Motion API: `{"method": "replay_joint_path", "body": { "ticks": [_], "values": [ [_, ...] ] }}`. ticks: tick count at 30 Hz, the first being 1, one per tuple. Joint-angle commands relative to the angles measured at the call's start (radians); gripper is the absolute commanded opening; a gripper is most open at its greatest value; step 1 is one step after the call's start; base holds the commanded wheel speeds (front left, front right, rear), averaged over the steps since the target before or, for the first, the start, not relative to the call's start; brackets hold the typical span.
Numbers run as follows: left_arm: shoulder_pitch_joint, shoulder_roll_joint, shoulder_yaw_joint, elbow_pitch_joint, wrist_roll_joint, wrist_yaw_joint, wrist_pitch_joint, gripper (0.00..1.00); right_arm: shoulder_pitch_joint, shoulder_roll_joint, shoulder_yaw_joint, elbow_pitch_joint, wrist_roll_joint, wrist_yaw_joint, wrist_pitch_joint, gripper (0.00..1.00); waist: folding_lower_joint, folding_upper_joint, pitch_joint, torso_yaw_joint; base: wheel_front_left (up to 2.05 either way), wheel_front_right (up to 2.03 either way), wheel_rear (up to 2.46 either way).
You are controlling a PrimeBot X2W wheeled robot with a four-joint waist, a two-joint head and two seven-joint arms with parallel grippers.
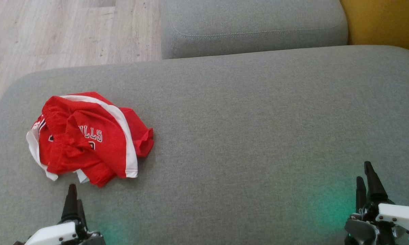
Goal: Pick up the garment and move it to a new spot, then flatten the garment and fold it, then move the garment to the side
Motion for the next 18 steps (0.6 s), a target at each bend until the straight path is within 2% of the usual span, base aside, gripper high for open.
{"method": "replay_joint_path", "body": {
  "ticks": [1,9,18],
  "values": [
    [-0.038,0.005,0.001,-0.038,0.005,-0.001,-0.011,1.0,-0.039,-0.005,0.007,-0.039,-0.017,0.0,-0.015,1.0,0.0,0.0,0.0,0.0,0.0,0.0,0.0],
    [-0.035,0.005,0.012,-0.048,0.032,-0.001,-0.035,1.0,-0.039,-0.006,0.006,-0.053,-0.1,0.0,-0.038,1.0,0.0,0.0,-0.001,0.005,0.0,0.0,0.0],
    [-0.043,0.006,0.038,-0.073,0.112,-0.002,-0.061,1.0,-0.044,-0.006,0.004,-0.086,-0.242,0.0,-0.065,1.0,0.0,0.0,0.0,0.008,0.0,0.0,0.0]
  ]
}}
